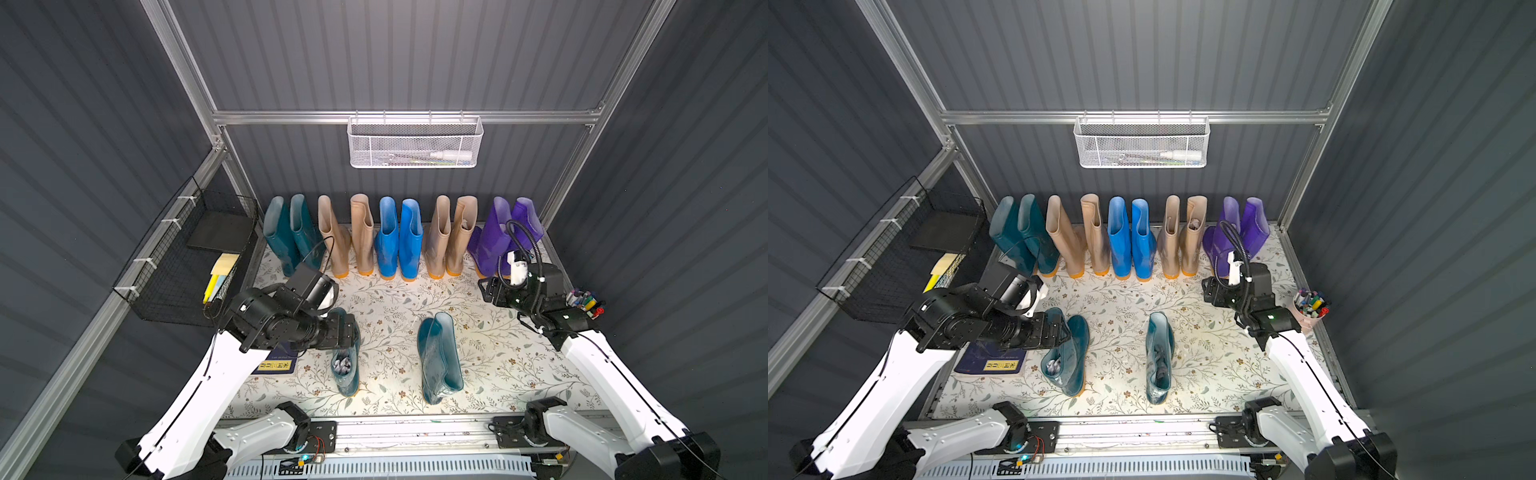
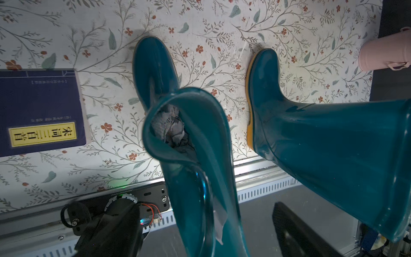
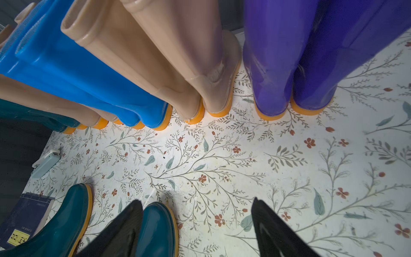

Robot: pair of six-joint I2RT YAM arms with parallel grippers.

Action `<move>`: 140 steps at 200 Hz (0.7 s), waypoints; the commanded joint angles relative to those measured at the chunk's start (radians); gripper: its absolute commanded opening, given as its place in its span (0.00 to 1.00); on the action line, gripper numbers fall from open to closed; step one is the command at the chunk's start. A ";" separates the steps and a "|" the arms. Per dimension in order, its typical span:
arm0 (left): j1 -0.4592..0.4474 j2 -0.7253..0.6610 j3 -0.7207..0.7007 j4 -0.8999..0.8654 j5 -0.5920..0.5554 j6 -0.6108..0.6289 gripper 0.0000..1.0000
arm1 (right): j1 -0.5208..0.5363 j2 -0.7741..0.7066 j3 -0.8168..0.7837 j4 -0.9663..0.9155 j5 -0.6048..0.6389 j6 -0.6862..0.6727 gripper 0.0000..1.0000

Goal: Match and arrange rain boots in pairs
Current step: Pick up the rain boot at the center of the board.

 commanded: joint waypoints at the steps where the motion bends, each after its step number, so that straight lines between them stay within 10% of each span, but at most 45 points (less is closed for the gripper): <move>1: -0.005 -0.011 -0.043 0.066 0.055 -0.019 0.92 | 0.003 -0.012 0.028 -0.010 0.016 -0.002 0.80; 74: -0.005 -0.018 -0.186 0.151 0.095 0.015 0.67 | 0.003 -0.001 0.009 0.004 0.015 -0.007 0.79; 140: -0.005 -0.009 -0.186 0.177 0.090 0.034 0.15 | 0.004 -0.022 -0.001 -0.012 0.045 -0.018 0.79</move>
